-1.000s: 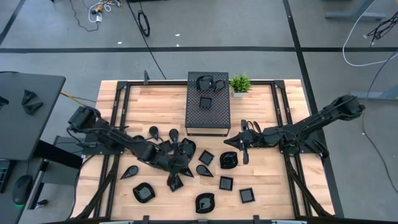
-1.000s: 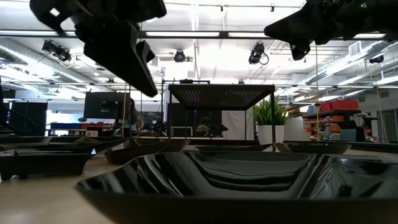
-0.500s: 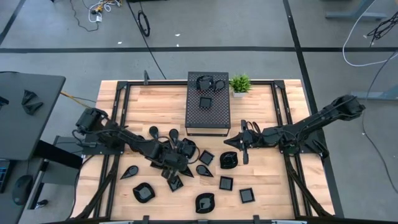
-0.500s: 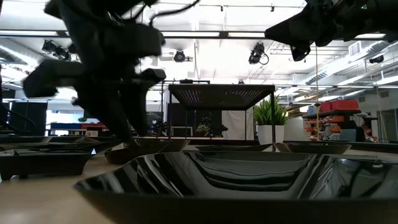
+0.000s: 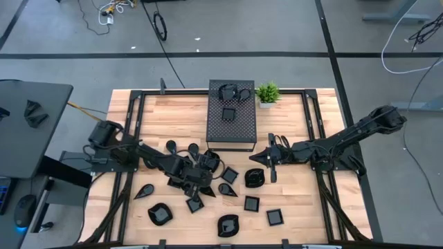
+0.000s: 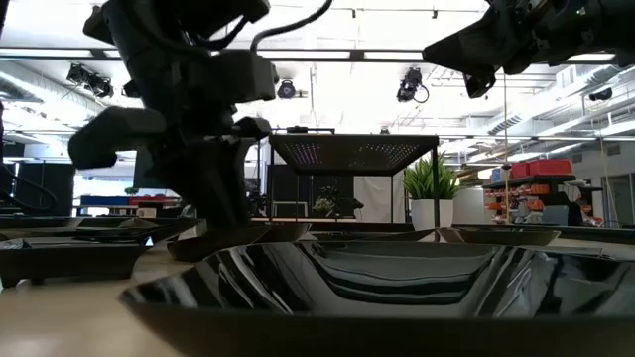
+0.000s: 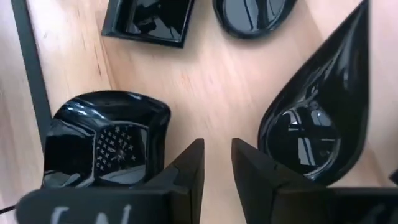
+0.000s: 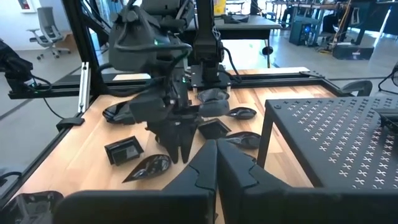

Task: Pick & Place Mini shaped plates
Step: Stack the black square plate on top of the black square plate on the shelf

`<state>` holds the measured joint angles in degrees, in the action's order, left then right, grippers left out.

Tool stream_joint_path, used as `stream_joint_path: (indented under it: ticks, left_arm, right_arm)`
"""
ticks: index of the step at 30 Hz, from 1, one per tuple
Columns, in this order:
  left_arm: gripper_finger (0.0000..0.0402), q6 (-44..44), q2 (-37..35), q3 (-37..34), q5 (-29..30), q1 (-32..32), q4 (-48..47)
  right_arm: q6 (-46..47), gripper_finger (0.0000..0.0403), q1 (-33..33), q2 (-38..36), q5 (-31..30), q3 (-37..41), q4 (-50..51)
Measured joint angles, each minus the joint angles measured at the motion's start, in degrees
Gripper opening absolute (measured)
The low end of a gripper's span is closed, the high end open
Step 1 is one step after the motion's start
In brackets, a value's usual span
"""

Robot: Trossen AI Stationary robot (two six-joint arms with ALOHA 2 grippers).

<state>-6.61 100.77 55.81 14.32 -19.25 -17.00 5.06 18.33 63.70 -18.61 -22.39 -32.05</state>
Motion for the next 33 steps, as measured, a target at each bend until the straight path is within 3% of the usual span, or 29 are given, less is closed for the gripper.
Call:
stream_joint_path:
  ticks: [16, 33]
  left_arm:
    - [0.0165, -0.1, -0.7, -0.1, 0.9, 4.4, 0.6]
    - [0.0169, -0.6, -1.5, 0.0, 1.9, 5.2, 0.7]
  right_arm:
    - [0.5, 0.0008, 0.0, 0.0, 0.0, 0.0, -0.1]
    - [0.2, 0.0008, 0.0, 0.0, 0.0, 0.0, -0.1]
